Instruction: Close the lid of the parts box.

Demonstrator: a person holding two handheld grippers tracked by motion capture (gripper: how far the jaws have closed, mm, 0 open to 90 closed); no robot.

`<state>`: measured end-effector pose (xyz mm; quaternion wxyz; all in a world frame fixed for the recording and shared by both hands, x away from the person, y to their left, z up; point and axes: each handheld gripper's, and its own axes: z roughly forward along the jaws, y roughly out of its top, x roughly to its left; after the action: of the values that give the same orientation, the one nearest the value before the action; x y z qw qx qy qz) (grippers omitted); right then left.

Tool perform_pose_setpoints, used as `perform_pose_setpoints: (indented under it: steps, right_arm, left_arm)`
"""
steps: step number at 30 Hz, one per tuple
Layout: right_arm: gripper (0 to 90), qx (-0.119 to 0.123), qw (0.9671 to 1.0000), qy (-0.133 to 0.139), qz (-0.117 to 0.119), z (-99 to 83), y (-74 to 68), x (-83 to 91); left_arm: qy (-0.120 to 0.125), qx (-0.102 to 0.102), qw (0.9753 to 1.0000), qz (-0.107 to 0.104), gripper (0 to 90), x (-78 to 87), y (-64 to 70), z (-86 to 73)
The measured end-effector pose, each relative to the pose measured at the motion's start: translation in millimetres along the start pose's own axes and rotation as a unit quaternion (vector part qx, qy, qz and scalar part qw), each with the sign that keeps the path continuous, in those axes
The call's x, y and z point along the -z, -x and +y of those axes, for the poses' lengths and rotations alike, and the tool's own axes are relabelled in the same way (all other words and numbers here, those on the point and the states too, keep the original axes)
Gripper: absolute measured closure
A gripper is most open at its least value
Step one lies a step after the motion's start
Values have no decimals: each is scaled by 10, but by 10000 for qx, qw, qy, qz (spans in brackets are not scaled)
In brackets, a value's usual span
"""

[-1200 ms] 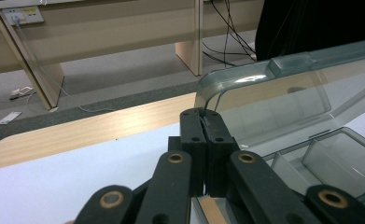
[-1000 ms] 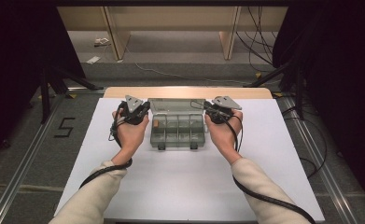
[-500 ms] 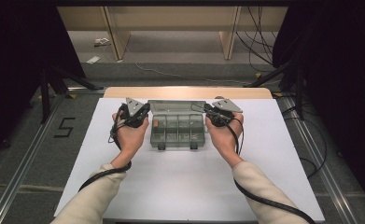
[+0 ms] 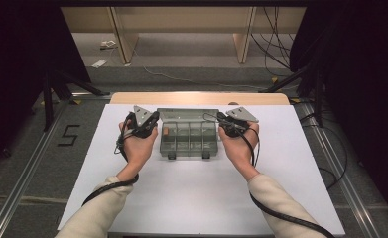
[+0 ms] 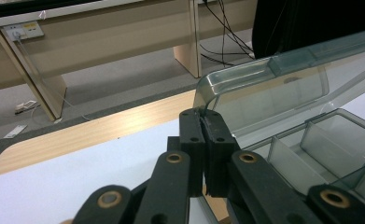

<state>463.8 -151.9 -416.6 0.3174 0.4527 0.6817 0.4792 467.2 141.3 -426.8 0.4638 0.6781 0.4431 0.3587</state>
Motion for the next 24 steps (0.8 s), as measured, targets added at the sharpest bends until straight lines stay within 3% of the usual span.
perform_pose_setpoints:
  steps: [10, 24]
  right_arm:
    - [882, 122, 9999, 4, -2, -32, -13, 27]
    - [882, 95, 9999, -29, 102, -87, -8, 73]
  left_arm:
    - [2, -123, 9999, 1, 876, 30, 11, -34]
    - [-13, -224, 9997, -79, 871, 83, 23, -95]
